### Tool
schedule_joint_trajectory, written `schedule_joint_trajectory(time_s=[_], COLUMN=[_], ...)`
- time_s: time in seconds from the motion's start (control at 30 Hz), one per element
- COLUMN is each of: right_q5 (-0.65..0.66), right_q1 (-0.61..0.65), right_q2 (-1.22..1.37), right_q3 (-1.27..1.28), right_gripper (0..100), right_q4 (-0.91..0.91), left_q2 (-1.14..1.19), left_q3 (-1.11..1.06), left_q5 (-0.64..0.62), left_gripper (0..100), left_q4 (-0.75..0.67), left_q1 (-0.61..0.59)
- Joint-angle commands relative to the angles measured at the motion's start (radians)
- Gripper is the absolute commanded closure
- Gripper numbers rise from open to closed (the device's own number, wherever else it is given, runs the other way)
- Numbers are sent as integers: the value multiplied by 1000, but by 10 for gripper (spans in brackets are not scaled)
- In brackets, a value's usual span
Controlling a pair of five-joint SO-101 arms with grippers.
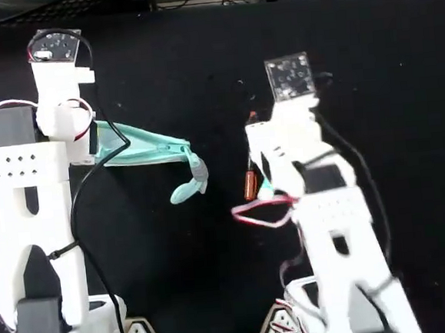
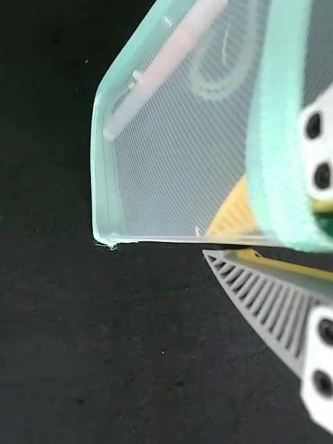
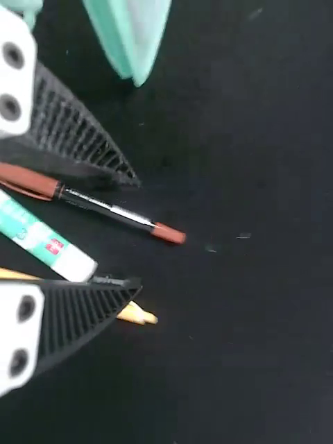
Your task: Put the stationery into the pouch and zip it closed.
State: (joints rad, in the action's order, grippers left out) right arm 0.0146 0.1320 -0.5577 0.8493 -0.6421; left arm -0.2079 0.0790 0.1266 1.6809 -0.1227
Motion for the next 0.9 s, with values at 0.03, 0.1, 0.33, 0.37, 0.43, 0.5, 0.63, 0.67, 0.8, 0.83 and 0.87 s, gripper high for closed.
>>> schedule_joint_trajectory(time_s=[0.03, 0.1, 0.33, 0.37, 0.43, 0.5, 0.63, 0.67, 0.8, 0.83, 0.87], right_q5=[6, 9, 6, 9, 9, 5, 11, 11, 6, 5, 5], right_q1=[-20, -20, -21, -21, -21, -21, -34, -40, -57, -60, -60], right_q2=[369, 527, 944, 983, 1047, 1102, 1181, 1191, 1181, 1171, 1162], right_q3=[-251, -383, -786, -829, -908, -972, -1047, -1059, -1072, -1070, -1064], right_gripper=[805, 805, 805, 805, 805, 805, 894, 943, 989, 985, 986], right_q4=[-14, -52, -186, -210, -252, -276, -295, -304, -344, -347, -347], left_q2=[14, 14, 14, 14, 14, 14, 14, 14, 11, 6, 6], left_q3=[-39, -44, -51, -51, -51, -51, -68, -76, -114, -130, -143], left_q5=[11, 9, 9, 9, 9, 9, 8, 8, 8, 8, 8], left_gripper=[970, 970, 970, 970, 970, 970, 970, 970, 970, 970, 970], left_q4=[-18, -18, -18, -18, -18, -18, -18, -18, -49, -66, -81], left_q1=[2, 2, 4, 4, 4, 4, 4, 4, 4, 4, 4])
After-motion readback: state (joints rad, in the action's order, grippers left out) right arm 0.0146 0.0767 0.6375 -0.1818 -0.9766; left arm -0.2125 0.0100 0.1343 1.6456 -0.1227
